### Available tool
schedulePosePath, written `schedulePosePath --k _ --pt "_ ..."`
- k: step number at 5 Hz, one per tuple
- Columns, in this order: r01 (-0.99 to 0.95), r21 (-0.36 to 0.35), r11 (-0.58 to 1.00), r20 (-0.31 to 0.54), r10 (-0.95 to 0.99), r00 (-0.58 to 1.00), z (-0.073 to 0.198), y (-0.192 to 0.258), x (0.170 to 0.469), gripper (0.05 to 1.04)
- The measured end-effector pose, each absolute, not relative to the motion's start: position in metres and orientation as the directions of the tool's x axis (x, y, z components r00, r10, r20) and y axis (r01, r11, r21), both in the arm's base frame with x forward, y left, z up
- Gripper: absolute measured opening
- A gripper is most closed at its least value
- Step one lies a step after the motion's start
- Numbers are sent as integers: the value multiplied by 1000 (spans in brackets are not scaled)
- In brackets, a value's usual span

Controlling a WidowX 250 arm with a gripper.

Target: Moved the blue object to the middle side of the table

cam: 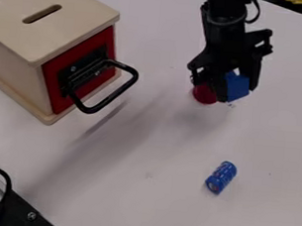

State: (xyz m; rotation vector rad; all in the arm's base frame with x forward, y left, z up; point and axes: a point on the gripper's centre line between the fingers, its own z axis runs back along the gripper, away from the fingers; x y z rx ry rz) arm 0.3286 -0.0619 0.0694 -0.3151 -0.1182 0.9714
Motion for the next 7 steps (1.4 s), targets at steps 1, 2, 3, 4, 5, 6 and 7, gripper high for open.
schedulePosePath --k 1,2,3,4,5,6,7 --pt "-773 -318 550 -30 809 587 64 -72 329 590" --pt "-758 -275 591 -24 784 620 45 -86 326 590" --pt "-745 -268 611 -12 771 637 38 -97 328 590" --pt "-738 -249 627 -13 760 650 25 -109 330 590" --pt "-749 -231 621 -16 767 641 12 -112 333 590" --pt "-748 -231 622 -14 767 642 7 -115 337 590" --pt "-750 -235 619 -9 770 638 6 -118 339 639"
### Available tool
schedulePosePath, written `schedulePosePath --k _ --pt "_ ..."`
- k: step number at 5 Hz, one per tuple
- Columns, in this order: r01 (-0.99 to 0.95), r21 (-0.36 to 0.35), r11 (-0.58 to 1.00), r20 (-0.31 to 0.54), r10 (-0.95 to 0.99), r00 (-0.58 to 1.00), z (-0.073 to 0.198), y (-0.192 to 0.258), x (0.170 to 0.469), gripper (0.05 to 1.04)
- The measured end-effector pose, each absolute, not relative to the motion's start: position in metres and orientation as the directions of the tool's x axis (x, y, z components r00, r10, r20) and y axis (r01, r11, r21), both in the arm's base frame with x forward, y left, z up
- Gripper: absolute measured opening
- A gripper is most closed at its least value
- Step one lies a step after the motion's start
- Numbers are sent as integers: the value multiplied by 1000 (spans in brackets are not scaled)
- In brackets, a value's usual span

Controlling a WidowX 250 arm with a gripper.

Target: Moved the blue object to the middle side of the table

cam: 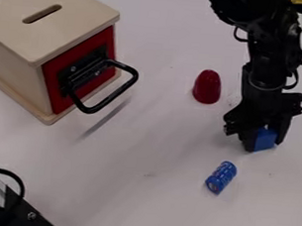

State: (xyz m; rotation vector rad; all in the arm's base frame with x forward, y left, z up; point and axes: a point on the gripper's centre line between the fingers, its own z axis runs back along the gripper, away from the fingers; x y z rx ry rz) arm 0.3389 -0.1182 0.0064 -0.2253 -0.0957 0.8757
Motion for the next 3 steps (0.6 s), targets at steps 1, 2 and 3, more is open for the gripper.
schedulePosePath --k 1,2,3 --pt "-762 -234 603 -12 782 623 6 -120 339 945" --pt "-768 -224 600 -8 787 617 5 -117 336 992" --pt "-773 -226 593 -8 792 610 6 -117 333 992"
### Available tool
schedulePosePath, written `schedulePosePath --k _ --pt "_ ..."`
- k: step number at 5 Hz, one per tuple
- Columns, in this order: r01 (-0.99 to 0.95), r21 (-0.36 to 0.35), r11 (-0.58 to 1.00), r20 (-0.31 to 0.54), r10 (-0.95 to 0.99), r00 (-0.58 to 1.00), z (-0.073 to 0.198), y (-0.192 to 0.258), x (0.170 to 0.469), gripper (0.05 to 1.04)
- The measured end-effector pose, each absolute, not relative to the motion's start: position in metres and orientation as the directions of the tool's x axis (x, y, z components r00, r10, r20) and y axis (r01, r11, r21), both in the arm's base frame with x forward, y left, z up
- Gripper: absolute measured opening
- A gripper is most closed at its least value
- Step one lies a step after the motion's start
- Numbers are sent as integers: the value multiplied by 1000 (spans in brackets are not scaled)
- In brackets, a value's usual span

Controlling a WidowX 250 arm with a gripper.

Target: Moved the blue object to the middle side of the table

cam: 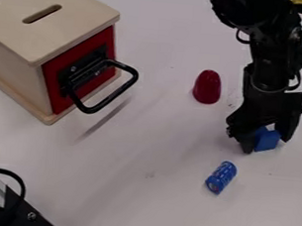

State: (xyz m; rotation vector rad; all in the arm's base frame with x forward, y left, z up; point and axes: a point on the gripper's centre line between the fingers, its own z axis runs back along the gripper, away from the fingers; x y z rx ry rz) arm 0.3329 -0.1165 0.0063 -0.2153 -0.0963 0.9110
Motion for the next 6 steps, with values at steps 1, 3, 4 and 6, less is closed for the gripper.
schedulePosePath --k 1,3,4,6 --pt "-771 -235 592 0 793 609 11 -114 328 993" --pt "-757 -269 595 72 797 600 35 -106 334 993" --pt "-753 -301 585 91 803 588 47 -104 338 993" --pt "-746 -329 579 106 808 580 55 -104 341 993"
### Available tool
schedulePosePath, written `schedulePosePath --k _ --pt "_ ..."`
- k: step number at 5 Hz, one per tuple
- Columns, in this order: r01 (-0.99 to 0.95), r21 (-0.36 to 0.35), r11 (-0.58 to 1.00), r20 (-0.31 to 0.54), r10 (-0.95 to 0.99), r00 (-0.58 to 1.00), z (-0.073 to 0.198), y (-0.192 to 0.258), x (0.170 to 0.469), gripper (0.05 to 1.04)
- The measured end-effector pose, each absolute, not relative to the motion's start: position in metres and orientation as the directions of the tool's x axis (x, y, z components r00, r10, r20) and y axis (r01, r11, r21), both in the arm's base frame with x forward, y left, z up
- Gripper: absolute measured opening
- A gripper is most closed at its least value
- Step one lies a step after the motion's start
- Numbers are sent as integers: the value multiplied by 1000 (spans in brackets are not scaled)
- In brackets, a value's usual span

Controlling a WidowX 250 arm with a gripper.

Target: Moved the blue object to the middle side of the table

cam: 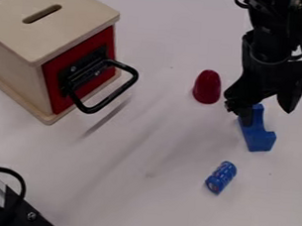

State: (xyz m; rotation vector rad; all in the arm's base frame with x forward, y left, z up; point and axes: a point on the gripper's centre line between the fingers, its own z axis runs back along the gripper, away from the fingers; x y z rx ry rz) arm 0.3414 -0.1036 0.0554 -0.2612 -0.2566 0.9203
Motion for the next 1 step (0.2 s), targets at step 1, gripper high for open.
schedulePosePath --k 1 --pt "-746 -329 580 107 807 580 55 -103 341 993"
